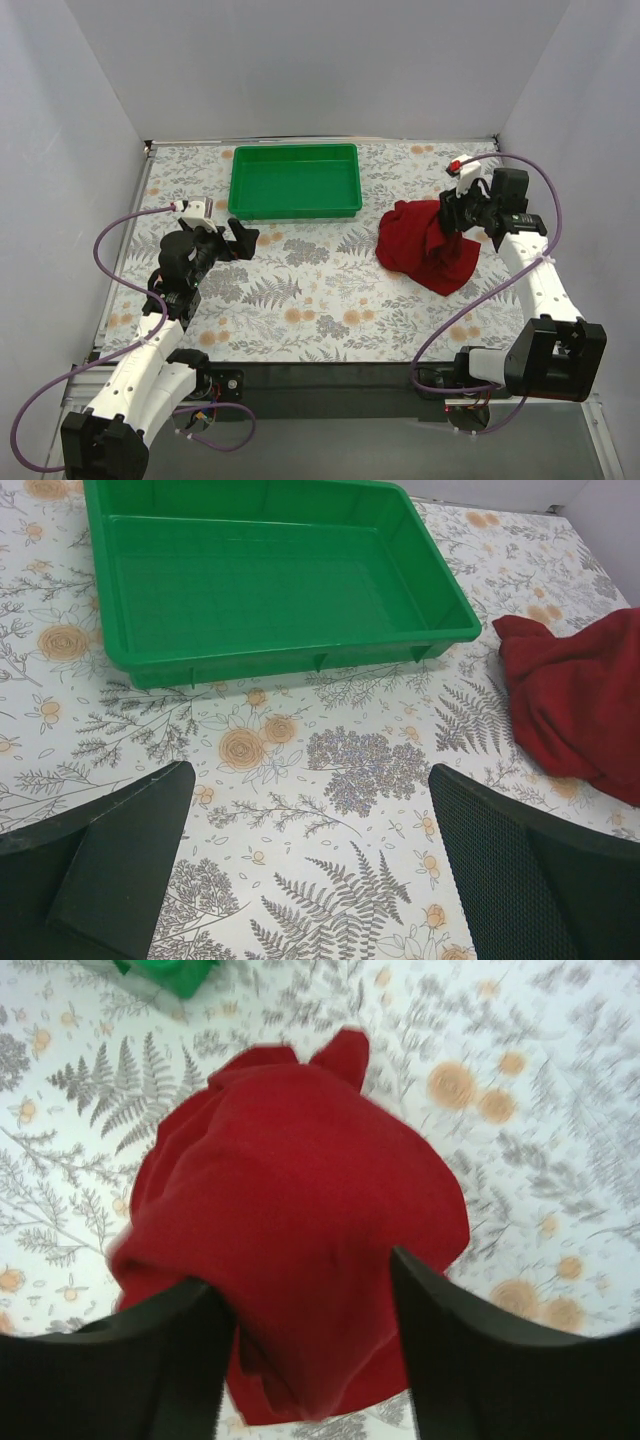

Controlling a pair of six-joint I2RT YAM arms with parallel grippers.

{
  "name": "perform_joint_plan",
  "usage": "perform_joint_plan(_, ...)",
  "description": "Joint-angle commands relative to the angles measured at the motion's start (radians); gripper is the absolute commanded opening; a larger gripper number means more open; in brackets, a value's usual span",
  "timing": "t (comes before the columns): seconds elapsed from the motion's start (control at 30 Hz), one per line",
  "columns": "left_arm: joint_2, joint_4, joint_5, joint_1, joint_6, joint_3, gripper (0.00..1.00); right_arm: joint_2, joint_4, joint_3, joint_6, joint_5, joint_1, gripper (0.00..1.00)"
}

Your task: Fold and stack the t-shirts

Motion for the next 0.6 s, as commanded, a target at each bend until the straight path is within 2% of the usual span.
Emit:
perform_joint_plan(0.0,-0.014,-0.002,0.016,-0.007,0.005,0.041,0.98,0.002,0.069,-0.061,-0.015,-0.007,-0.015,0.59)
perform_joint_plan(0.03,-0.016,0.000,0.016,-0.007,0.004,0.040,0.98,-0.001,0.068,-0.066,-0.007,-0.001,-0.021,0.73)
perform_joint_plan(0.07,-0.016,-0.002,0.015,-0.008,0.004,0.038,0.98,-0.006,0.057,-0.070,0.002,0.001,-0.030,0.95)
perform_joint_plan(0.1,-0.014,0.000,0.016,-0.009,0.002,0.040,0.98,-0.018,0.057,-0.082,0.014,0.001,-0.035,0.98)
perform_joint_plan(0.2,-0.005,0.001,0.024,-0.010,0.001,0.038,0.98,-0.082,0.061,-0.105,0.025,-0.027,-0.059,0.98)
perform_joint_plan(0.3,0.010,0.000,0.030,-0.013,-0.007,0.040,0.98,-0.144,0.089,-0.170,0.030,-0.144,-0.115,0.98)
perform_joint_plan(0.37,0.036,0.006,0.035,-0.019,-0.018,0.041,0.98,-0.167,0.100,-0.230,0.015,-0.289,-0.148,0.98)
perform_joint_plan(0.5,0.128,0.002,0.087,-0.021,-0.015,0.086,0.98,-0.193,0.098,-0.262,-0.001,-0.430,-0.158,0.98)
perform_joint_plan(0.57,0.177,-0.005,0.121,-0.024,0.036,0.134,0.98,-0.201,0.098,-0.274,-0.010,-0.499,-0.158,0.98)
